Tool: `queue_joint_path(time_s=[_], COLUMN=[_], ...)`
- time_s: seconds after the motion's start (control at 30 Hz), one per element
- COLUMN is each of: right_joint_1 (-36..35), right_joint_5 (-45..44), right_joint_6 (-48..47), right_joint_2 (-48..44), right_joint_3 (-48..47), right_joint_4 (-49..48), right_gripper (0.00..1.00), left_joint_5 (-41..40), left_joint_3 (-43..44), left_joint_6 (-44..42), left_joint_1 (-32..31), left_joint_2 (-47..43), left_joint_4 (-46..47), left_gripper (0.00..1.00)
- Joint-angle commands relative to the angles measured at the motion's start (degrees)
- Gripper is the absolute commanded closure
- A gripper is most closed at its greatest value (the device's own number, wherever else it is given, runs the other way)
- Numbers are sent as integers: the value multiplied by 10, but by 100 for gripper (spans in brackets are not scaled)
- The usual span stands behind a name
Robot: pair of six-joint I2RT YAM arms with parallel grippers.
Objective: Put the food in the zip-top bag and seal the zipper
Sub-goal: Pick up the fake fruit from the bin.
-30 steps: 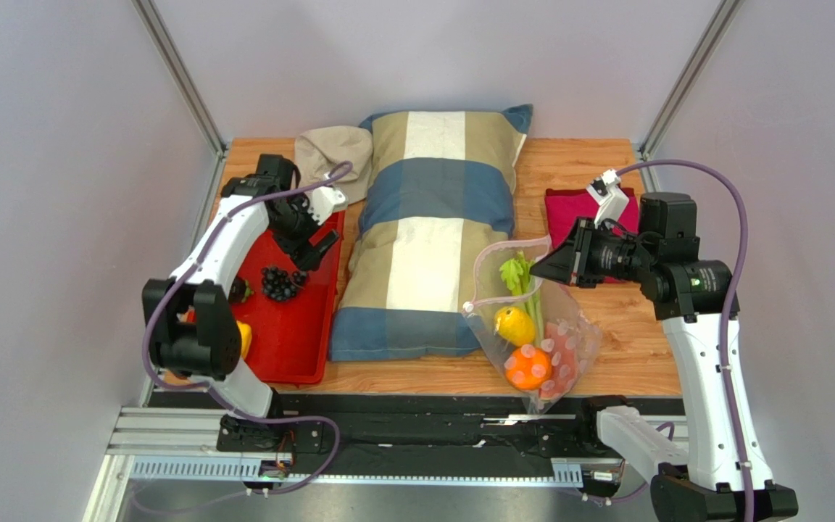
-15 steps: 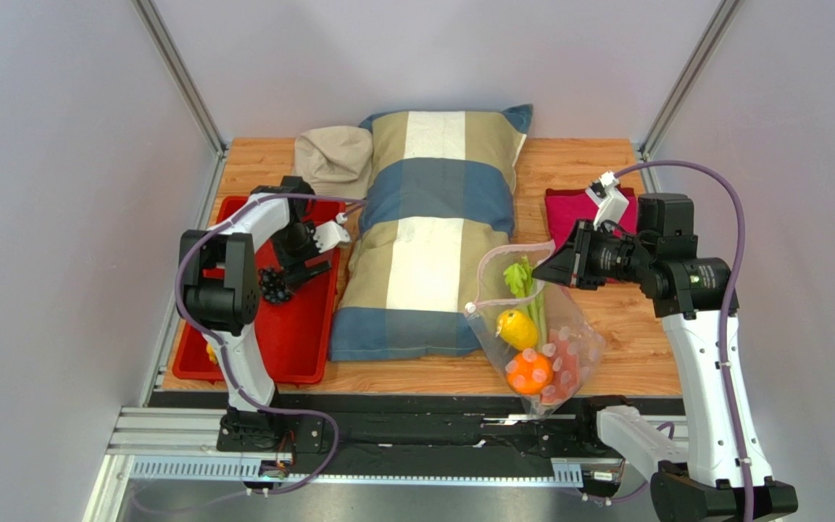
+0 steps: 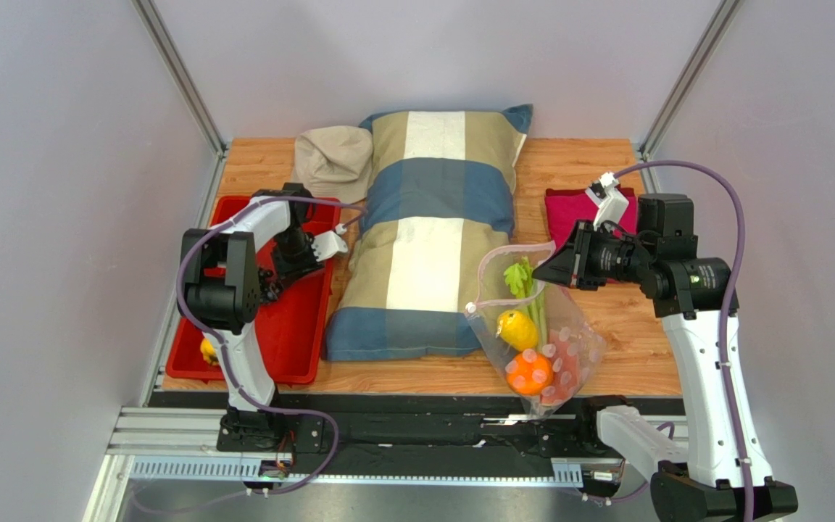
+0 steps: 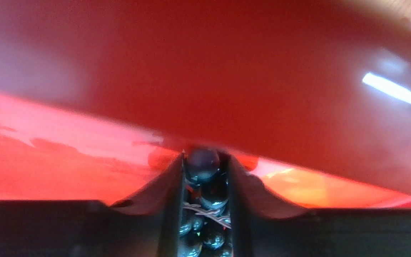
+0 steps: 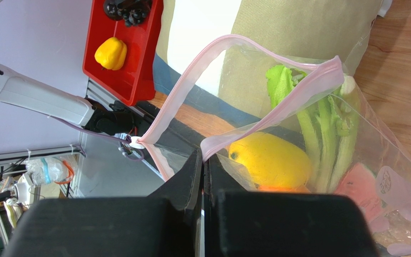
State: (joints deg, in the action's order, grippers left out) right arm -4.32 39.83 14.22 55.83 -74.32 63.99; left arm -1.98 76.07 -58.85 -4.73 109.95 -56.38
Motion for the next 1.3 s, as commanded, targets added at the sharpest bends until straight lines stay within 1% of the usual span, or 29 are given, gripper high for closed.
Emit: queue_joint_path(time_s=[0.0, 0.03, 0.07, 0.1, 0.13, 0.23, 0.5, 0.67, 0.77, 0.9, 0.97, 1.17, 1.23, 1.27], right_joint_1=[1, 1, 1, 2, 1, 1, 2, 2, 2, 2, 1, 1, 1, 1], right_joint_5=[0, 0, 0, 0, 0, 0, 2, 4, 7, 7, 7, 8, 9, 9], right_joint_6=[-11, -10, -10, -11, -12, -12, -14, -11, -10, -11, -11, -11, -9, -7], right_joint_2=[-9, -9, -9, -8, -8, -6, -6, -6, -7, -9, -10, -9, -10, -10], right_joint_3=[-14, -15, -15, -16, -17, -17, -14, -15, -17, -14, -13, -14, -13, -11], right_joint_4=[-12, -12, -12, -12, -13, -13, -14, -16, -18, -19, -19, -20, -24, -25], right_gripper=[100, 100, 100, 100, 100, 100, 100, 100, 100, 100, 100, 100, 100, 100], left_joint_5=[6, 14, 15, 33, 39, 65, 94, 118, 146, 193, 206, 246, 269, 277], left_joint_3=[21, 40, 50, 61, 79, 110, 158, 189, 219, 272, 288, 374, 410, 422], left_joint_6=[-5, 3, 8, 15, 25, 37, 64, 83, 102, 148, 162, 207, 225, 230], left_joint_1=[6, 6, 6, 6, 6, 7, 10, 10, 10, 10, 11, 10, 6, -5], left_joint_2=[-5, -6, -7, -11, -15, -35, -88, -105, -112, -128, -136, -155, -157, -161], left_joint_4=[-31, -46, -54, -61, -78, -107, -140, -158, -174, -196, -201, -225, -232, -232], left_gripper=[79, 83, 91, 97, 100, 100, 100, 100, 100, 100, 100, 100, 100, 100])
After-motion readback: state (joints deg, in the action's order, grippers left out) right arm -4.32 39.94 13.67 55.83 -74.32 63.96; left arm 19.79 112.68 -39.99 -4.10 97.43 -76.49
